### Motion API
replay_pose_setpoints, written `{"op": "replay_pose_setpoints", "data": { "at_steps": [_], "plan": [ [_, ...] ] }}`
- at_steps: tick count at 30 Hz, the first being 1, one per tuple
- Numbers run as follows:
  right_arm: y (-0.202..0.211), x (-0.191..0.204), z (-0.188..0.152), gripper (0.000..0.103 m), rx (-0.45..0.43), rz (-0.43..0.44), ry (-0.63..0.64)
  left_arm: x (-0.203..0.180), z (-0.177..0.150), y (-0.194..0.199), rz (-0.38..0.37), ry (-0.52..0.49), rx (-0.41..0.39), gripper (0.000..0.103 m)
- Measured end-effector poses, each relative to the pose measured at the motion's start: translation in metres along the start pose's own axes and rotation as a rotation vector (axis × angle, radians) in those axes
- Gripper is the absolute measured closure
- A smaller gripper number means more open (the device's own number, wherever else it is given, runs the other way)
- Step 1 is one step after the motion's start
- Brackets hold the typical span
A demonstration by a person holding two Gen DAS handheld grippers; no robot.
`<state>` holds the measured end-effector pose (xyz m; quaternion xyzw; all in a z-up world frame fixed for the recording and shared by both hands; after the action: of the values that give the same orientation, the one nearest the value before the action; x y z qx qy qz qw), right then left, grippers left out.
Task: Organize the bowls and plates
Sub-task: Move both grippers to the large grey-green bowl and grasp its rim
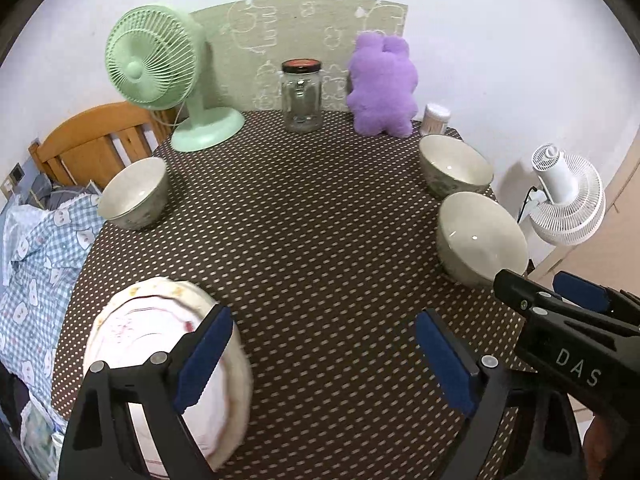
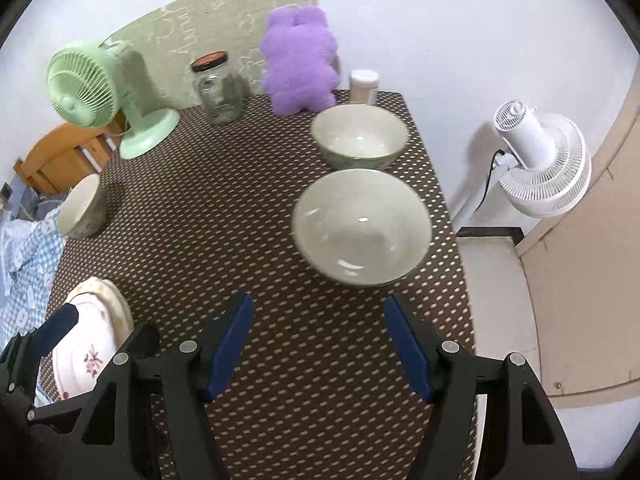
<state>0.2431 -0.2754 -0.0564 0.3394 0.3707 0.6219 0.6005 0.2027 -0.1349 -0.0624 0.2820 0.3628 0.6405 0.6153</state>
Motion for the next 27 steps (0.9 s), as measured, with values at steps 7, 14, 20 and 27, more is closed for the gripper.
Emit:
{"op": "replay_pose_setpoints", "data": {
  "at_steps": [7, 14, 20, 27],
  "plan": [
    [-0.029, -0.036, 0.011, 0.032, 0.010, 0.017, -0.011, -0.040, 0.011, -0.034, 0.022, -0.003, 0.032, 0.017],
    [-0.059, -0.054, 0.022, 0.032, 0.011, 0.034, -0.024, -0.060, 0.021, -0.068, 0.051, 0.013, 0.052, 0.021],
    [-0.083, -0.064, 0.032, 0.032, 0.028, 0.050, -0.035, -0.076, 0.029, -0.093, 0.066, 0.004, 0.067, 0.030],
    [-0.106, -0.069, 0.038, 0.032, 0.060, 0.070, -0.041, -0.075, 0.037, -0.115, 0.086, 0.020, 0.112, 0.044]
  ]
}}
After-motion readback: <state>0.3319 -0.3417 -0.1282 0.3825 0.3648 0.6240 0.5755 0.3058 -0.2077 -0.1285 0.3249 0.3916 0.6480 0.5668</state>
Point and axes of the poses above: each gripper's, at about its wrist camera, not at the fingertips, and y roughly against the way its jaws point, x to its left, z to its top, the point moved 1 cm from there along -y, roughly the way its jaws point, and after that the axes turned 4 degrees about -z, right-handed, at the moved point
